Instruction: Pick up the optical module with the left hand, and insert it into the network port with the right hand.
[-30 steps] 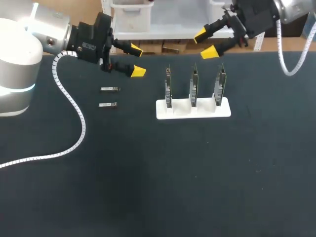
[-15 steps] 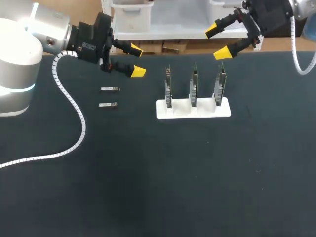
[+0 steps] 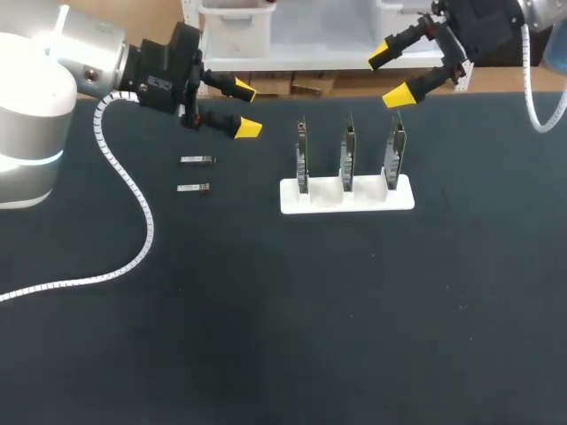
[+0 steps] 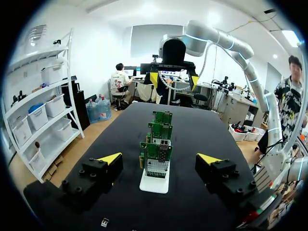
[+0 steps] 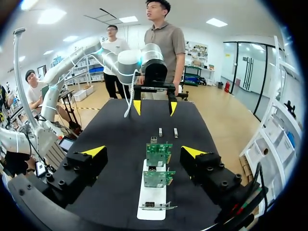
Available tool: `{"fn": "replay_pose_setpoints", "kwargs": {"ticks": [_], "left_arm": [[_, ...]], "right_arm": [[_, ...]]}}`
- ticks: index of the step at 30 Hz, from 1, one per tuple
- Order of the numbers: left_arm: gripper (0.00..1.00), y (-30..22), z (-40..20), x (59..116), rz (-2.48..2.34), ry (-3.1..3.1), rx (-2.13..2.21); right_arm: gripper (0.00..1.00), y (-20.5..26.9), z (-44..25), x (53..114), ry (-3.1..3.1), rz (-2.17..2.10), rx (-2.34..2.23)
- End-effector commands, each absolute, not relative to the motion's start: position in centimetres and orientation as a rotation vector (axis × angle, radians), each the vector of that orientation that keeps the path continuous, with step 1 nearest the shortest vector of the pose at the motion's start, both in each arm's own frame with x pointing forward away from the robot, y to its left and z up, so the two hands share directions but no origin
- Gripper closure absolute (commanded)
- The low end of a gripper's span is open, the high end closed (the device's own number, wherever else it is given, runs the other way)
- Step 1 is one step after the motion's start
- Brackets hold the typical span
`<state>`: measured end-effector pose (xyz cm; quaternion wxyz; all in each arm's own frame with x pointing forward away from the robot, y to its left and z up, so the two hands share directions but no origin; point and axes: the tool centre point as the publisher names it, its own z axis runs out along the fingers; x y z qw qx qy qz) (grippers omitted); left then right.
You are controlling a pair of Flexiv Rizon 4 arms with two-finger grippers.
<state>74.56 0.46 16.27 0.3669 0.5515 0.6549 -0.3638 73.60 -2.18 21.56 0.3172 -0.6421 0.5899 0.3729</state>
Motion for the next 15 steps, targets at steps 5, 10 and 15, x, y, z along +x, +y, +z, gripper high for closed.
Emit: {"fn": "replay_pose_setpoints", "kwargs": {"ticks": [5,10,15], "left_arm": [[0.0,0.4,16.3,74.5,-0.931,1.69,1.417],[0.0,0.4,16.3,74.5,-0.931,1.69,1.417],[0.0,0.4,16.3,74.5,-0.931,1.69,1.417]], "right_arm": [[0.0,-3.1,21.1,74.2,1.572,0.982,-1.669],[0.0,-4.2,21.7,74.3,1.576,0.958,-1.684],[0.0,-4.3,21.9,74.1,1.586,0.98,-1.697]]}}
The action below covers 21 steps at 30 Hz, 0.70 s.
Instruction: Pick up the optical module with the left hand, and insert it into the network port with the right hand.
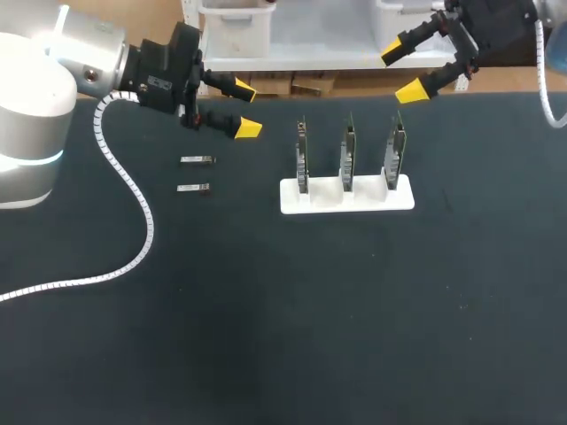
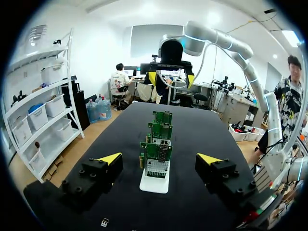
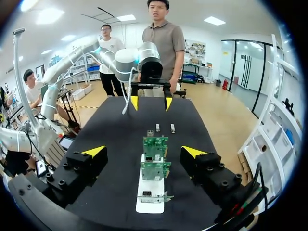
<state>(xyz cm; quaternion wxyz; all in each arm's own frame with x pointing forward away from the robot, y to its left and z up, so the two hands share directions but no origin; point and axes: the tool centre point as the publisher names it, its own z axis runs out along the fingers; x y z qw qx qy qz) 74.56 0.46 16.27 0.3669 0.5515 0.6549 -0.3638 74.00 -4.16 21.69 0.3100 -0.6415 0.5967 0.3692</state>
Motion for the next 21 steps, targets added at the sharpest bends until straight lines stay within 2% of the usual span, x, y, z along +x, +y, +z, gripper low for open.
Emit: {"fn": "replay_pose_setpoints", "kwargs": {"ticks": [1,11,17,21], "left_arm": [[0.0,0.4,16.3,74.5,-0.931,1.69,1.417],[0.0,1.1,15.4,74.1,-0.921,1.676,1.509],[0.0,5.1,12.2,71.1,-0.965,1.924,1.519],[0.0,7.3,12.2,69.9,-0.912,2.011,1.49]], "right_arm": [[0.0,-4.3,21.9,74.1,1.586,0.98,-1.697],[0.0,-4.3,21.9,74.1,1.586,0.98,-1.697],[0.0,-4.3,21.9,74.1,1.586,0.98,-1.697],[0.0,-4.3,21.9,74.1,1.586,0.98,-1.697]]}}
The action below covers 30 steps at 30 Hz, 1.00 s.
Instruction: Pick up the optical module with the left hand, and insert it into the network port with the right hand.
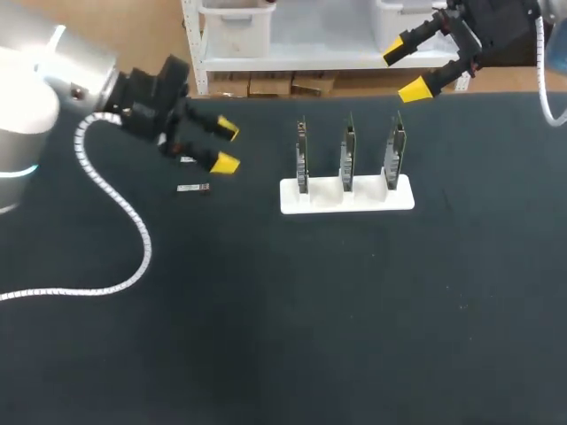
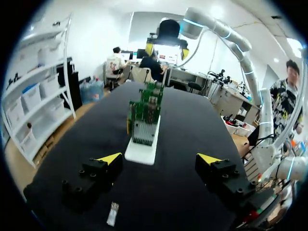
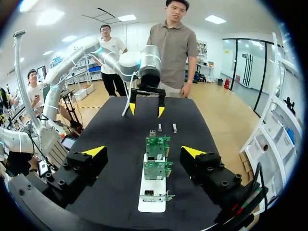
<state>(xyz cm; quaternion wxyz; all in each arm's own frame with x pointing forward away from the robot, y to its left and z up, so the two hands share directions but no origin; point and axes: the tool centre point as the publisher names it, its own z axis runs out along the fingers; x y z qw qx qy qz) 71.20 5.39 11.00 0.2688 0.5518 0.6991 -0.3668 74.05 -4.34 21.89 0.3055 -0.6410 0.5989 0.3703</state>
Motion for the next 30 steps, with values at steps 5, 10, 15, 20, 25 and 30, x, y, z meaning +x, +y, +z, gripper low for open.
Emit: {"fn": "replay_pose_setpoints", "kwargs": {"ticks": [5,10,15,20,25,30], "left_arm": [[0.0,9.2,12.2,69.4,-0.799,2.113,1.567],[0.0,10.3,11.7,69.6,-0.684,2.117,1.718],[0.0,10.4,10.6,70.3,-0.693,2.108,1.738],[0.0,10.1,10.5,70.5,-0.798,2.05,1.663],[0.0,10.1,10.5,70.5,-0.798,2.05,1.663],[0.0,10.1,10.5,70.5,-0.798,2.05,1.663]], "right_arm": [[0.0,-4.3,21.9,74.1,1.586,0.98,-1.697],[0.0,-4.3,21.9,74.1,1.586,0.98,-1.697],[0.0,-4.3,21.9,74.1,1.586,0.98,-1.697],[0.0,-4.3,21.9,74.1,1.586,0.98,-1.697],[0.0,-4.3,21.9,74.1,1.586,0.98,-1.697],[0.0,-4.3,21.9,74.1,1.586,0.98,-1.697]]}}
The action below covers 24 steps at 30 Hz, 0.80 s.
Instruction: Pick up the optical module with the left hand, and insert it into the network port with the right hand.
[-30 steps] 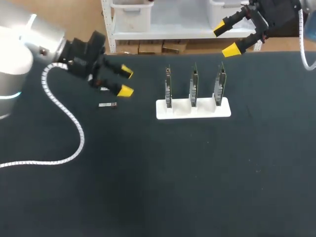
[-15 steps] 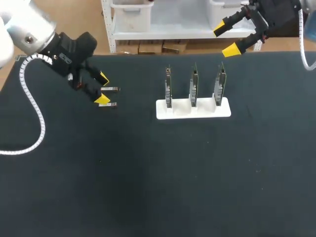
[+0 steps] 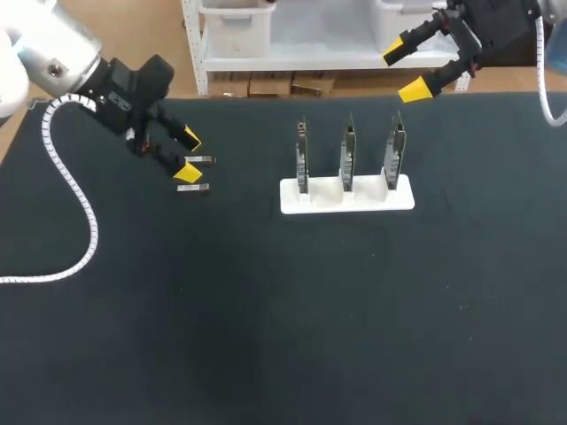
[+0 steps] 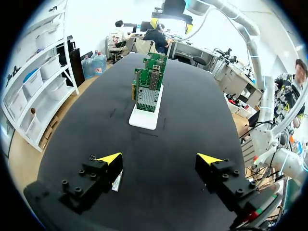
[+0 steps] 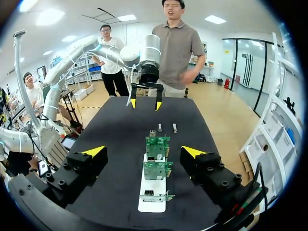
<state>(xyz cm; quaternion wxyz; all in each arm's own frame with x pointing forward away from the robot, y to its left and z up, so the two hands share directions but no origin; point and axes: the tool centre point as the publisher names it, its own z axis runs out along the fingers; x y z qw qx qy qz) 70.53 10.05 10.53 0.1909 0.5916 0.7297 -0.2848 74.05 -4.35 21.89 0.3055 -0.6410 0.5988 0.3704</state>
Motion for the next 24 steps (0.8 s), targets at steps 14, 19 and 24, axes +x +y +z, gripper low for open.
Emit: {"fn": "replay_pose_setpoints", "kwargs": {"ticks": [14,19,24], "left_arm": [[0.0,15.2,9.8,69.2,-0.676,2.2,1.818],[0.0,16.3,9.4,69.8,-0.636,2.238,1.857],[0.0,13.2,9.3,70.0,-0.616,2.206,1.935]], "right_arm": [[0.0,-4.3,21.9,74.1,1.586,0.98,-1.697],[0.0,-4.3,21.9,74.1,1.586,0.98,-1.697],[0.0,-4.3,21.9,74.1,1.586,0.98,-1.697]]}}
